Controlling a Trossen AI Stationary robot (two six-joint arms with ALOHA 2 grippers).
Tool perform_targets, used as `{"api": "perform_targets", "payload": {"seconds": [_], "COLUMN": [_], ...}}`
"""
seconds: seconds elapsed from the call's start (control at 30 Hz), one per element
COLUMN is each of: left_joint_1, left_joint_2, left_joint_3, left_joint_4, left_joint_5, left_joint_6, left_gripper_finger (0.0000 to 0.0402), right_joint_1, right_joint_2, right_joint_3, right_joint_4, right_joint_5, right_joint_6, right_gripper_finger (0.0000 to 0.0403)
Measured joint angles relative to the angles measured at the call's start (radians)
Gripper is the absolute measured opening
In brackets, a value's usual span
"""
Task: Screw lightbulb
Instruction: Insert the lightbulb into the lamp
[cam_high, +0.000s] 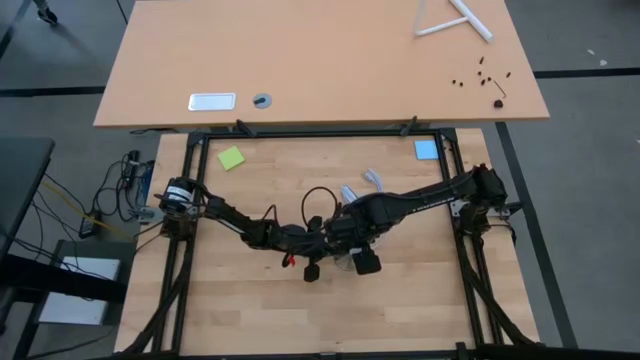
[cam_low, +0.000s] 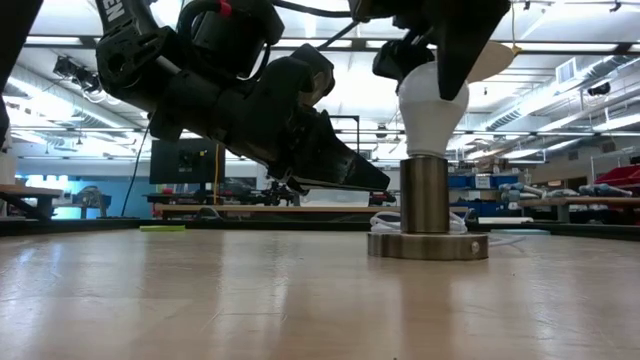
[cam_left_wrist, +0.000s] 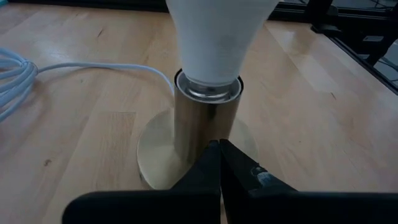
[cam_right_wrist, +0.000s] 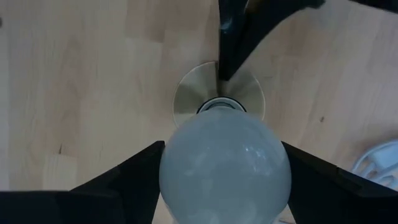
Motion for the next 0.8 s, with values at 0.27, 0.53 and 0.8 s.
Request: {"api": "perform_targets", "payload": {"seconds": [0.27,0.53,0.8], "left_joint_1": [0.000,0.000,0.000], "left_joint_2": [0.000,0.000,0.000], "left_joint_3": [0.000,0.000,0.000], "left_joint_4": [0.000,0.000,0.000], "left_joint_5": [0.000,0.000,0.000], "left_joint_6": [-0.001,-0.005,-0.016], "left_gripper_finger": [0.0000,0.0000,0.0000], "right_joint_1": [-0.013,-0.013,-0.018], "right_joint_2": [0.000,0.000,0.000], "right_joint_3": [0.000,0.000,0.001], "right_joint_4": [0.001,0.006,0.007], "right_joint_5": [0.000,0.000,-0.001], "right_joint_6": [0.113,0.280,0.447], "right_gripper_finger": [0.0289,0.0291,0.0293]}}
